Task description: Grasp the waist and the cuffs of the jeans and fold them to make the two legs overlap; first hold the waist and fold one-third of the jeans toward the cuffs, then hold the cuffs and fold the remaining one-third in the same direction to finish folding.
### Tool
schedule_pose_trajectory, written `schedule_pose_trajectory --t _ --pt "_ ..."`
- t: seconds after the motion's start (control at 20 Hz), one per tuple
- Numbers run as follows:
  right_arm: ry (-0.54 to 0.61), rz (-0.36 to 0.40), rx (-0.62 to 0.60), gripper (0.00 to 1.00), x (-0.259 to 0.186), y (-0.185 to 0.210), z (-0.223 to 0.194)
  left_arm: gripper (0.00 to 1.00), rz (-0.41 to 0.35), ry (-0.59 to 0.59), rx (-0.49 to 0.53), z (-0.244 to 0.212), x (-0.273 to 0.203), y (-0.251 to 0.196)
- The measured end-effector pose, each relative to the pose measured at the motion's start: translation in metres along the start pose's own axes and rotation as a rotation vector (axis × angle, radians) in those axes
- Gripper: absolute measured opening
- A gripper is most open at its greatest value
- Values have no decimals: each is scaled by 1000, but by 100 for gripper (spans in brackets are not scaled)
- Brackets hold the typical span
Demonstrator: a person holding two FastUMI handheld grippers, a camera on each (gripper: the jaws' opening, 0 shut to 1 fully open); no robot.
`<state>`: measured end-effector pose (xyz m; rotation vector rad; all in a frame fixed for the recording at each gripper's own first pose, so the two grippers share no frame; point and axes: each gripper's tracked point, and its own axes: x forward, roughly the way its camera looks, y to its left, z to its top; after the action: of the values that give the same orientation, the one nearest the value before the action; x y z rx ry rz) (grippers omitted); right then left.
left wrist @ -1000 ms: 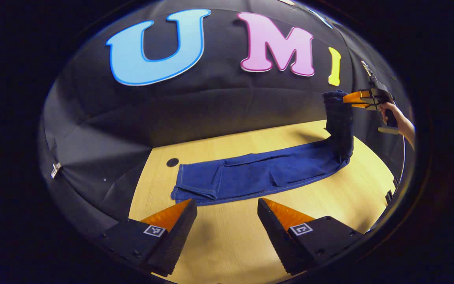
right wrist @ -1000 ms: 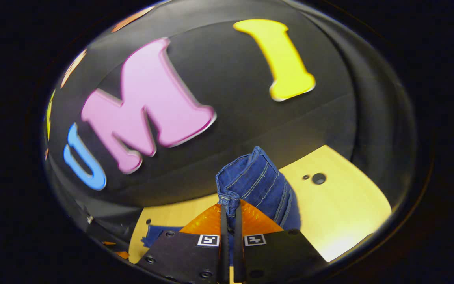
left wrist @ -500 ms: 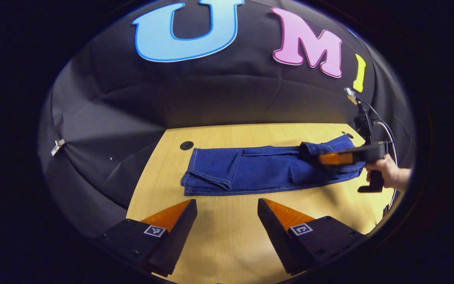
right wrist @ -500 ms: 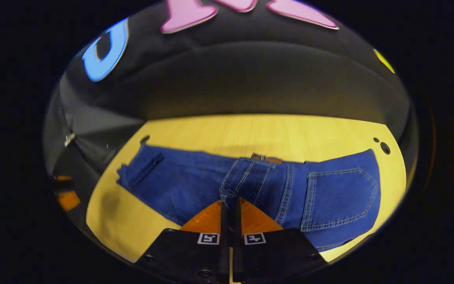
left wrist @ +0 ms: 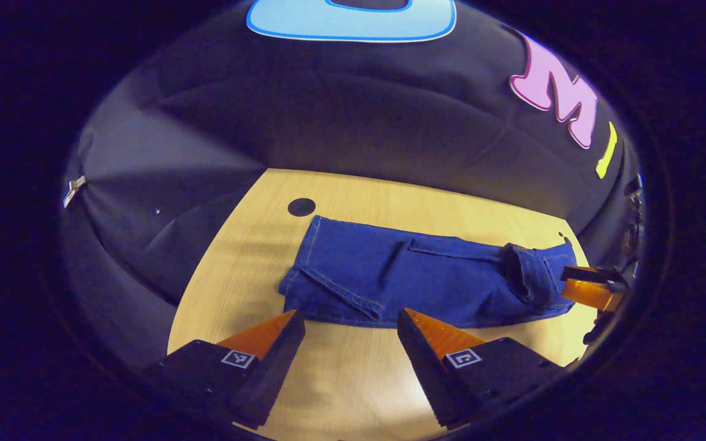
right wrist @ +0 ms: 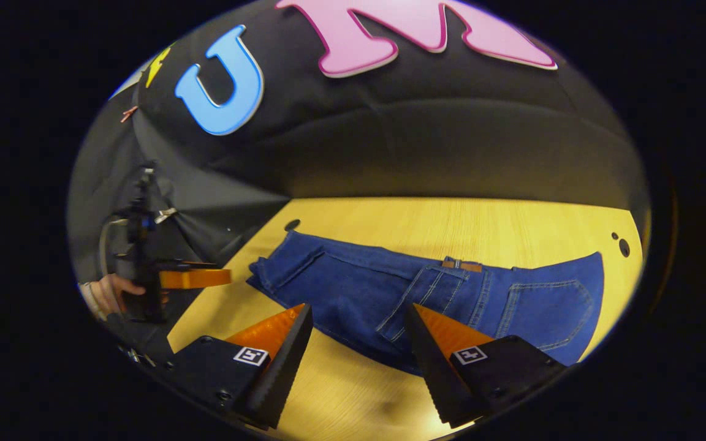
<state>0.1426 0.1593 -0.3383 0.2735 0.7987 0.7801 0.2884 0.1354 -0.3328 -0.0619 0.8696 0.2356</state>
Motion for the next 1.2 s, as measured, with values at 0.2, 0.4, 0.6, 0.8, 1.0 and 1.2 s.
schedule_pose_trajectory --t 0.2,0.4,0.6,0.8,1.0,1.2 --pt "-52 -33 103 92 -63 -26 2 97 57 93 -11 13 36 23" --pt "-73 -129 172 93 -107 -74 -13 97 48 198 -122 4 67 33" --pt "-80 -195 225 93 -136 -108 -23 97 109 299 -153 -9 86 55" --pt "-93 -209 244 92 -146 -121 -16 98 94 355 -146 -27 102 40" --pt "-94 -178 280 92 -137 -117 -11 69 22 370 -99 -23 104 13" --pt "-77 -128 265 92 -129 -102 -10 17 12 352 -152 -21 105 4"
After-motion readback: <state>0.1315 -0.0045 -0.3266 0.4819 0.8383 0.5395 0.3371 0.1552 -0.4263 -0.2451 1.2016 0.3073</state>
